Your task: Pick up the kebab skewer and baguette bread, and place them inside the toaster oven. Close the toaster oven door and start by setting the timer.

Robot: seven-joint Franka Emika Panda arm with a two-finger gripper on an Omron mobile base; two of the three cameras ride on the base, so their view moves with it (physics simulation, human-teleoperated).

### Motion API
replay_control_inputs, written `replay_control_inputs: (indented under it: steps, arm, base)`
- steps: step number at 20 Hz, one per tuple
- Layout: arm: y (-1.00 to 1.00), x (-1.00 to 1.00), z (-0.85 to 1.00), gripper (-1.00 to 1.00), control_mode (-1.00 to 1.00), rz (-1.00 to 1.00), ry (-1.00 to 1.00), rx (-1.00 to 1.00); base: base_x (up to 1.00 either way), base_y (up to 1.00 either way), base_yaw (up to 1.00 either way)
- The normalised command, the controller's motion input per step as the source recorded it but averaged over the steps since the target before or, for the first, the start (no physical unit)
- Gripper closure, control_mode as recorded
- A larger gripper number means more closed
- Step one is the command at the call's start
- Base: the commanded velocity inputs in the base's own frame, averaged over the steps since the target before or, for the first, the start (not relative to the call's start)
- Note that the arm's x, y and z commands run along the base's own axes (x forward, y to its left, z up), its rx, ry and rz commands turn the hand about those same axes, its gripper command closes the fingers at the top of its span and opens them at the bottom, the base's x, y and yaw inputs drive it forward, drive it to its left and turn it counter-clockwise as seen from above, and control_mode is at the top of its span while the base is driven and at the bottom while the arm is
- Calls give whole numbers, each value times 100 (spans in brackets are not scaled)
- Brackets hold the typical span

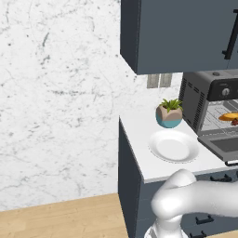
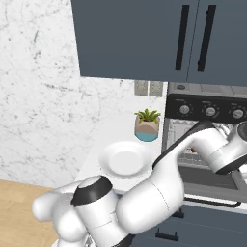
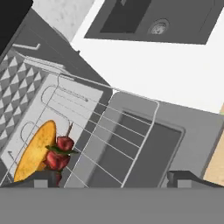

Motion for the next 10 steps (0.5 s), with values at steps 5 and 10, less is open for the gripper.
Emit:
replay_control_inputs:
  steps: [5, 10]
  arm:
    - [2, -21, -1, -100, -100, 42, -8, -31]
    - [25, -29, -4, -100, -100, 40, -2, -40]
  base:
    - [0, 0, 0]
    - [0, 0, 0]
